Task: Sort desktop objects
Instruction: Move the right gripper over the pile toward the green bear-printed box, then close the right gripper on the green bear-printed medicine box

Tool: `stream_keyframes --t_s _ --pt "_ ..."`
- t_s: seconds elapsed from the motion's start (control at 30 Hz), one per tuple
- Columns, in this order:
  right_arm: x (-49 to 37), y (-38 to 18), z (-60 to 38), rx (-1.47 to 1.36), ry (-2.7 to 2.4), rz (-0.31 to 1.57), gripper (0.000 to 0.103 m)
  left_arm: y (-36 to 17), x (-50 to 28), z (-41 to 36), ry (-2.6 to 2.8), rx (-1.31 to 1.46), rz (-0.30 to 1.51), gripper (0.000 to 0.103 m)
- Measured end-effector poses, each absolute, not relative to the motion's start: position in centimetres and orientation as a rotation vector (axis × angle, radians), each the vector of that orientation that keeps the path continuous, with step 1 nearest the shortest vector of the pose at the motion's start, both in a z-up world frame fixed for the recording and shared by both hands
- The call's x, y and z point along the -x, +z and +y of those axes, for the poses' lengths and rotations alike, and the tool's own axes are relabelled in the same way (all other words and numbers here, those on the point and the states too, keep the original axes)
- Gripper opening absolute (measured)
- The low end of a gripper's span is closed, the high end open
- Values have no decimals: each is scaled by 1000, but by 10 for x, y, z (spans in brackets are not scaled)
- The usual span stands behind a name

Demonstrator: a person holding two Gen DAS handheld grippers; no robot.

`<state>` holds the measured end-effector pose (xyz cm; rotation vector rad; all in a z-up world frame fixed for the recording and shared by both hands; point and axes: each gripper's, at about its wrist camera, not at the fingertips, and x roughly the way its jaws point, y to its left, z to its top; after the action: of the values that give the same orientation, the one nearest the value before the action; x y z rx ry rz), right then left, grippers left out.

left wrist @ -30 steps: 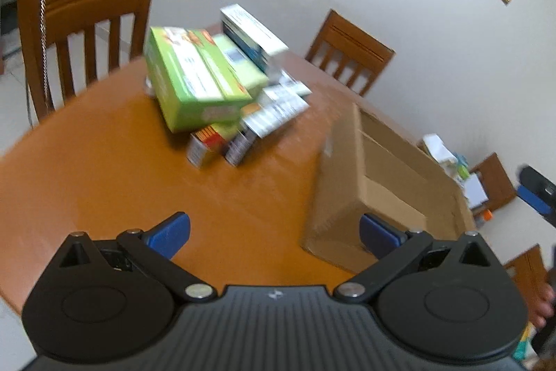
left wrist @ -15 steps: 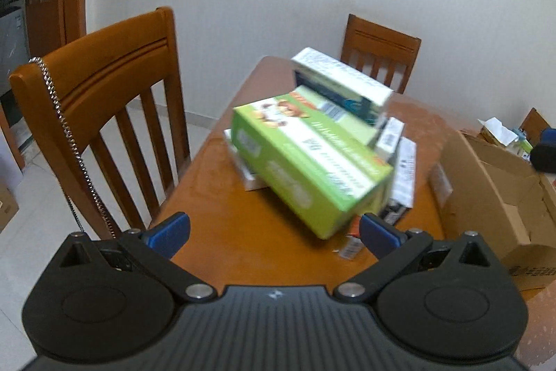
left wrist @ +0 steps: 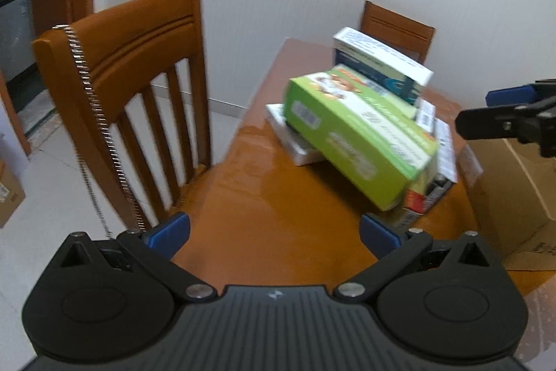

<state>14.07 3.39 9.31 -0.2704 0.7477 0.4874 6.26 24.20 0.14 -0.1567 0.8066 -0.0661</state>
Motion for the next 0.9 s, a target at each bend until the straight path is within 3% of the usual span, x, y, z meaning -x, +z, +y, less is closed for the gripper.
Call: stream_keyframes --t_s 0.37,0.9 --pt "-208 48 75 306 528 894 103 -4 -58 268 8 163 799 103" --pt "-250 25 99 369 552 1010 103 -8 -59 210 -234 85 819 103"
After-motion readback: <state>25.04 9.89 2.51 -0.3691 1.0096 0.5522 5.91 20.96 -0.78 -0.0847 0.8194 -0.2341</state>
